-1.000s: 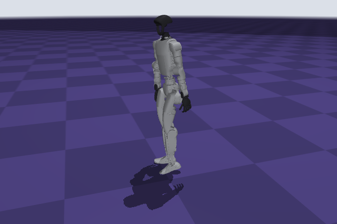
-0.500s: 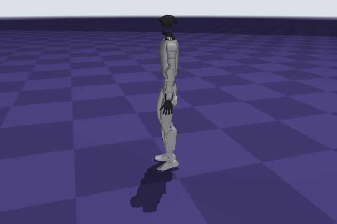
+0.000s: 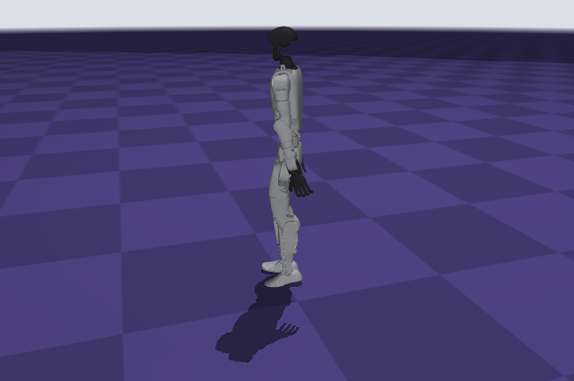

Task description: Upper body actions

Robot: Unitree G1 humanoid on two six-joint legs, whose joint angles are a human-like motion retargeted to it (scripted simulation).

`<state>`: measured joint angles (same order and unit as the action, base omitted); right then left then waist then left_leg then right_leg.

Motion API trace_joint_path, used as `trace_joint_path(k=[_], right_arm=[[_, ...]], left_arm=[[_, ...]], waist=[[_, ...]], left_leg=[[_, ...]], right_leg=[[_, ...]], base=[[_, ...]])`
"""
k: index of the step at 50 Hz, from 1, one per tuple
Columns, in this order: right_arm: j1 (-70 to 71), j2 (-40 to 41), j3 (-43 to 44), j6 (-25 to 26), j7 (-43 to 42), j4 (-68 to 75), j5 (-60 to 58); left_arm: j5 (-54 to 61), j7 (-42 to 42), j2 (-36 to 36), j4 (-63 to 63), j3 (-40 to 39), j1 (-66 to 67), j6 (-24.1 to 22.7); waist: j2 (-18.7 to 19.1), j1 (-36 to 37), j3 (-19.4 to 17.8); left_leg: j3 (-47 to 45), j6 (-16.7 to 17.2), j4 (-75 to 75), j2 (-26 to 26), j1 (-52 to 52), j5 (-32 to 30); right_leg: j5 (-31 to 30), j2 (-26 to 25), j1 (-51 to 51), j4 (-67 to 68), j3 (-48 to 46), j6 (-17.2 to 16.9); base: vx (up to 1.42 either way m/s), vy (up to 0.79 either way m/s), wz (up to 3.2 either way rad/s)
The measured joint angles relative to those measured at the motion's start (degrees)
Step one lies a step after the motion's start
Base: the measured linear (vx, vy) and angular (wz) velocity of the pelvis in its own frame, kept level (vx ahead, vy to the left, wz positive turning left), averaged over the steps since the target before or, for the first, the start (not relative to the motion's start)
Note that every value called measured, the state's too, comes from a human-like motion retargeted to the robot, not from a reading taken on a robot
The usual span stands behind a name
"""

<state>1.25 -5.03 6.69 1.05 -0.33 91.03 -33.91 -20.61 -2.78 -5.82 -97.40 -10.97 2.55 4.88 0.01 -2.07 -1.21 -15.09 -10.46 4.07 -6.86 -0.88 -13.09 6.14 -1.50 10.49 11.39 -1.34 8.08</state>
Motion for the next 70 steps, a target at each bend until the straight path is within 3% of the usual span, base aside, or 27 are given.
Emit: trace_joint_path(k=[8, 15, 19, 22, 27, 36, 41, 45, 50, 52, 57, 63, 65, 67, 70], right_arm=[[-0.5, -1.4, 1.6, -0.4, 0.2, 1.1, 3.4], [-1.3, -3.2, 4.0, -0.4, -0.7, 3.3, 6.6], [-2.2, -3.5, 5.4, -0.2, -1.4, 4.9, 8.4], [-3.0, -3.3, 6.3, -0.1, -1.5, 6.1, 9.7], [-4.5, -2.5, 7.3, 0.6, -0.6, 6.4, 10.7], [-4.1, -2.4, 7.3, 0.1, -0.8, 6.3, 7.8], [-2.0, -2.0, 6.1, 0.0, 0.0, 5.2, 7.4], [-0.4, -1.0, 4.9, -0.9, 1.2, 2.7, 8.4], [1.4, -1.3, 3.1, -1.4, 1.8, -0.5, 6.7], [2.2, -1.7, 2.4, -1.7, 1.5, -1.2, 6.1], [3.5, -2.9, 1.9, -1.6, 1.4, -1.1, 6.1], [2.1, -3.9, 3.0, -0.9, 0.4, 1.9, 6.4], [1.0, -4.4, 3.3, -0.5, 0.1, 3.7, 6.1], [0.1, -5.0, 3.5, 0.2, 0.0, 5.9, 5.5], [-2.3, -5.8, 3.6, 3.2, 0.5, 6.4, 3.2]], left_arm=[[-0.2, 0.2, -2.2, 0.9, -0.3, -0.3, 0.6], [1.1, -1.0, -3.4, 4.3, -1.1, -3.1, 0.2], [2.0, -1.3, -3.6, 6.2, -1.2, -5.4, -0.3], [2.6, -1.7, -3.3, 7.4, -1.6, -6.9, -0.8], [4.3, -2.9, -1.4, 8.6, -2.5, -7.8, -1.6], [4.0, -4.0, 3.7, 7.0, -3.2, -6.6, -2.4], [0.9, -4.0, 4.2, 7.3, -3.3, -4.6, -3.2], [0.3, -3.1, 3.3, 6.6, -2.9, -3.9, -3.1], [1.8, -1.7, 3.4, 5.9, -3.8, -3.3, -3.1], [2.7, -1.4, 3.6, 6.2, -4.2, -3.1, -3.4], [2.4, -1.6, 3.6, 6.8, -4.4, -3.1, -3.4], [1.9, -1.8, 3.3, 7.0, -3.7, -3.7, -3.2], [1.9, -1.8, 3.5, 6.9, -3.8, -3.6, -3.2], [1.8, -1.8, 3.8, 6.8, -4.1, -3.3, -3.3], [1.7, -2.5, 4.2, 6.1, -5.0, -2.1, -3.4]], waist=[[-0.7, -2.9, -0.6], [-0.1, -4.9, 0.8], [0.2, -5.1, 2.0], [-0.2, -4.4, 3.0], [0.1, -5.1, 5.8], [3.9, -8.9, 11.6], [2.5, -8.9, 12.7], [-1.9, -7.3, 11.3], [-2.2, -2.3, 9.8], [-1.5, -1.0, 9.0], [0.4, 0.7, 7.0], [2.0, 2.1, 6.4], [2.6, 2.8, 6.7], [3.1, 4.8, 7.2], [4.2, 3.8, 9.4]], left_leg=[[-10.6, 0.3, 0.6, 2.5, 0.8, 3.6], [-21.4, 2.5, 0.2, 5.4, 1.7, 7.2], [-26.6, 4.1, -0.9, 6.8, 2.6, 9.4], [-30.8, 5.5, -1.6, 7.0, 4.0, 10.9], [-35.1, 8.0, -2.3, 7.3, 6.0, 12.9], [-36.1, 11.2, -4.5, 10.4, 9.4, 12.6], [-37.4, 9.6, -9.3, 11.6, 11.8, 7.3], [-33.2, 3.1, -17.8, 11.4, 12.1, 3.8], [-10.4, 9.0, -26.1, 7.9, 2.4, 5.4], [-5.9, 10.7, -24.7, 6.9, 0.5, 6.9], [-1.8, 9.7, -18.8, 6.4, -2.4, 10.3], [19.2, 16.3, -14.9, -0.1, -8.0, 11.5], [21.3, 16.4, -11.6, -0.8, -8.1, 11.2], [21.1, 14.8, -8.2, -1.1, -7.6, 5.5], [14.5, 14.7, -6.5, 1.3, -5.7, 7.8]], right_leg=[[4.6, 0.9, 2.4, -1.3, -5.7, 0.0], [7.0, 7.3, 1.6, -2.6, -29.1, -3.4], [3.4, 10.2, -1.5, -5.1, -43.4, -5.9], [-0.7, 10.6, -3.2, -8.2, -48.7, -6.6], [-8.3, 9.3, -2.5, -11.2, -44.1, -5.7], [-6.0, 4.7, -2.8, -12.8, -39.1, -4.1], [-5.5, 4.5, -3.8, -13.0, -35.0, -2.7], [-6.5, 7.4, -6.5, -13.8, -32.3, -2.6], [-7.6, 6.6, -7.0, -13.8, -26.5, -2.2], [-7.9, 6.0, -7.0, -13.5, -24.2, -2.0], [-8.5, 4.2, -7.2, -13.2, -20.2, -1.7], [-8.4, 2.5, -7.4, -13.0, -17.6, -2.0], [-8.0, 1.7, -7.9, -12.9, -17.0, -2.0], [-7.7, 0.7, -8.5, -12.8, -14.9, -1.7], [-7.0, -0.4, -8.5, -12.1, -13.4, -1.4]], base=[[-0.31, 0.04, -1.81], [-0.29, 0.05, -1.61], [-0.26, 0.05, -1.23], [-0.24, 0.05, -1.24], [-0.22, 0.04, -0.75], [-0.15, 0.03, -0.32], [-0.17, -0.08, -0.77], [-0.18, -0.13, -0.97], [-0.17, -0.07, -1.45], [-0.13, 0.01, -1.38], [-0.09, -0.06, -1.02], [0.03, -0.07, -0.6], [0.2, -0.03, -0.63], [0.34, 0.02, -0.95], [0.4, 0.04, -0.45]])
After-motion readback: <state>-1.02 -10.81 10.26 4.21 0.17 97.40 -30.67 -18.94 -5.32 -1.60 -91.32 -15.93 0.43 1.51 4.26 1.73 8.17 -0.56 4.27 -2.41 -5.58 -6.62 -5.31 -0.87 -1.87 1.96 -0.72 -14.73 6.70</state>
